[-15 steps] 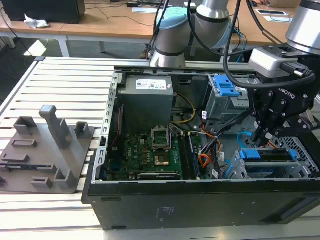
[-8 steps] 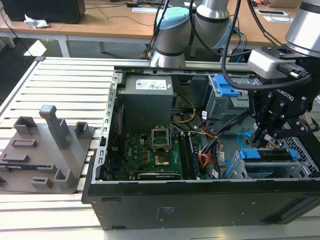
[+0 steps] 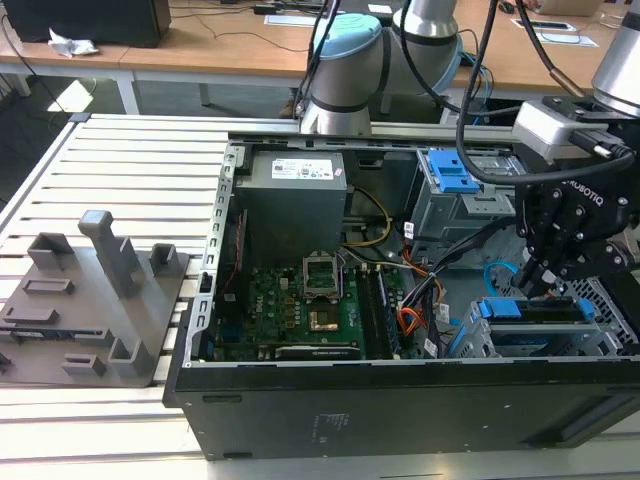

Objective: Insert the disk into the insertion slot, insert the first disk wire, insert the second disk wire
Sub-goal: 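Insert the second disk wire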

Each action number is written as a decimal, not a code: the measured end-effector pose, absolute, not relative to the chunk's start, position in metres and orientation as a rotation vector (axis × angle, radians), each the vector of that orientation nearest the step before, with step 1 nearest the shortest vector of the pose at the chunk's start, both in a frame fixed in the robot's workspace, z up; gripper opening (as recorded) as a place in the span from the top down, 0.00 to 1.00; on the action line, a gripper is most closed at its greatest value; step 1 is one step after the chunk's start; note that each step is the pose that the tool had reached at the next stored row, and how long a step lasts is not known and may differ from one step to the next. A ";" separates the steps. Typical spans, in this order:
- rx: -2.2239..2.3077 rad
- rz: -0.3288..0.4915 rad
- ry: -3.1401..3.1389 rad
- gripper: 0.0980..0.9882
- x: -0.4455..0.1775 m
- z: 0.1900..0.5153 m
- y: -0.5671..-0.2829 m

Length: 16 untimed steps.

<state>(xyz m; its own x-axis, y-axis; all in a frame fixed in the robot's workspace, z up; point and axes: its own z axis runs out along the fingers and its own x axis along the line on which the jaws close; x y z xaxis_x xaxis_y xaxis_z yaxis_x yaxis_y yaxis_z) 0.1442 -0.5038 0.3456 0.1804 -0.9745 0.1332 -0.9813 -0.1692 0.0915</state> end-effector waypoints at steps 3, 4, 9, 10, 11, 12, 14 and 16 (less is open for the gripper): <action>2.254 0.061 -1.955 0.93 0.144 0.345 -0.505; 2.245 0.060 -1.965 0.93 0.144 0.345 -0.505; 2.256 0.028 -1.988 0.93 0.146 0.344 -0.516; 2.262 0.018 -1.992 0.93 0.146 0.344 -0.517; 2.265 0.012 -1.995 0.93 0.147 0.344 -0.518; 2.269 0.004 -1.998 0.93 0.148 0.344 -0.518; 2.270 0.001 -1.999 0.93 0.150 0.344 -0.518; 2.269 -0.002 -2.000 0.93 0.152 0.344 -0.520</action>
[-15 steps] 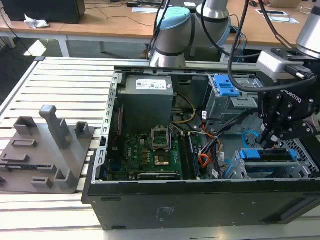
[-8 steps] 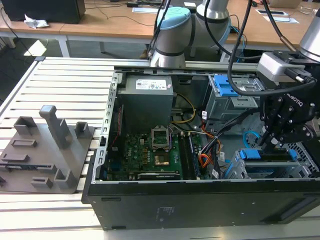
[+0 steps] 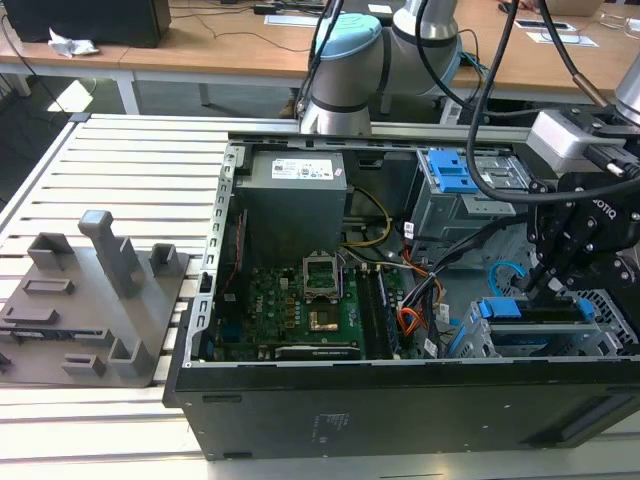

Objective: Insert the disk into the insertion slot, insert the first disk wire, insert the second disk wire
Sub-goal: 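Insert the second disk wire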

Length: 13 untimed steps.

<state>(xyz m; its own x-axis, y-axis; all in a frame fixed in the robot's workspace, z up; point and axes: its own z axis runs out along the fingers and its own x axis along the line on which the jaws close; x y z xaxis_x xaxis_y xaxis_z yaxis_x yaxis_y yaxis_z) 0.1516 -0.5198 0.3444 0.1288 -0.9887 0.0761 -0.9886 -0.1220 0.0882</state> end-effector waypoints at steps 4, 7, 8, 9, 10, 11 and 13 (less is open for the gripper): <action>2.269 -0.002 -2.000 0.93 0.152 0.344 -0.523; 2.270 -0.004 -2.000 0.93 0.152 0.345 -0.523; 2.270 -0.004 -2.000 0.93 0.152 0.346 -0.523; 2.271 -0.005 -2.001 0.93 0.152 0.346 -0.523; 2.272 -0.008 -2.002 0.93 0.152 0.346 -0.523; 2.269 -0.015 -2.011 0.93 0.152 0.345 -0.523; 2.267 -0.019 -2.016 0.93 0.152 0.345 -0.523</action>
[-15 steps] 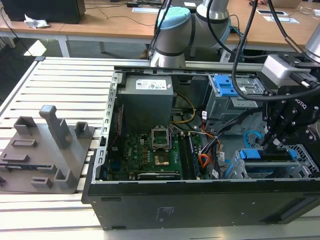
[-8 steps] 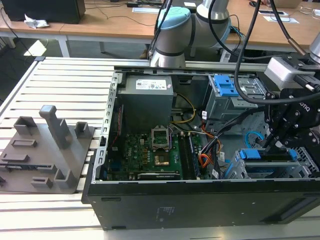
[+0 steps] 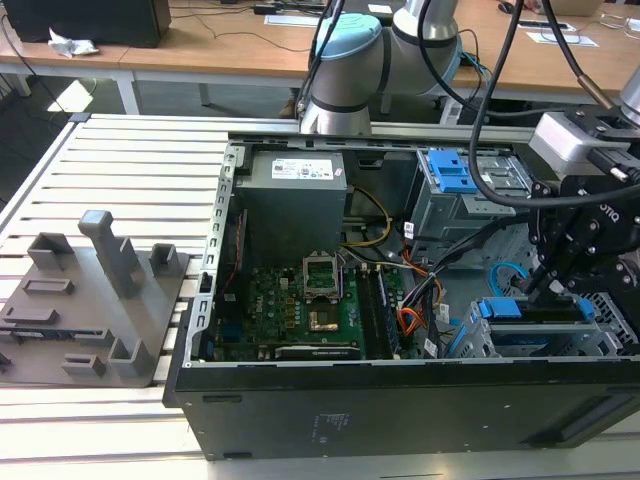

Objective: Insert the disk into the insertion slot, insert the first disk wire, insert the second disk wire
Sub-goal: 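Insert the second disk wire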

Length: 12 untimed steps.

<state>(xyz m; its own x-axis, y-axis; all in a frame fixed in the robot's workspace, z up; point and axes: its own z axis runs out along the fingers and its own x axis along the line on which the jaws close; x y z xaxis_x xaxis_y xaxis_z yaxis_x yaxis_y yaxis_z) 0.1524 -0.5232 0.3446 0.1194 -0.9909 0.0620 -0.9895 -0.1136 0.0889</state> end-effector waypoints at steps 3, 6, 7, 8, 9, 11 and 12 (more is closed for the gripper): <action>2.266 -0.029 -2.020 0.93 0.154 0.342 -0.523; 2.265 -0.033 -2.020 0.93 0.155 0.340 -0.525; 2.265 -0.034 -2.020 0.93 0.155 0.340 -0.525; 2.266 -0.035 -2.020 0.93 0.155 0.339 -0.525; 2.266 -0.037 -2.021 0.93 0.155 0.339 -0.525; 2.268 -0.041 -2.022 0.93 0.156 0.338 -0.525; 2.268 -0.041 -2.022 0.93 0.156 0.338 -0.525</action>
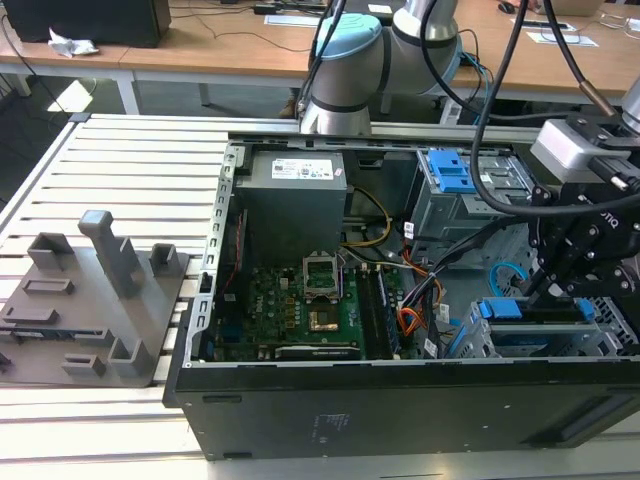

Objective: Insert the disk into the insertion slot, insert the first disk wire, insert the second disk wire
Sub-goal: 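Insert the second disk wire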

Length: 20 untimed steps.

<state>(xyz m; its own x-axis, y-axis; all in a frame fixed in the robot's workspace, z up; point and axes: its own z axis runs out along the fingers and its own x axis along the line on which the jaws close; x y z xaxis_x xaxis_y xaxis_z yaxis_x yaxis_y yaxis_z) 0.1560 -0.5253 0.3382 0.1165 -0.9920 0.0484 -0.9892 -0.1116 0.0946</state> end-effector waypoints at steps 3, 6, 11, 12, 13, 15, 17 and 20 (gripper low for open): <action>2.268 -0.042 -2.024 0.93 0.156 0.340 -0.525; 2.263 -0.043 -2.030 0.93 0.156 0.341 -0.526; 2.235 -0.053 -2.069 0.93 0.156 0.340 -0.528; 2.225 -0.054 -2.080 0.93 0.156 0.340 -0.528; 2.212 -0.055 -2.095 0.93 0.156 0.340 -0.528; 2.190 -0.057 -2.119 0.93 0.156 0.339 -0.528; 2.169 -0.058 -2.139 0.93 0.156 0.340 -0.528; 2.169 -0.058 -2.139 0.93 0.156 0.339 -0.528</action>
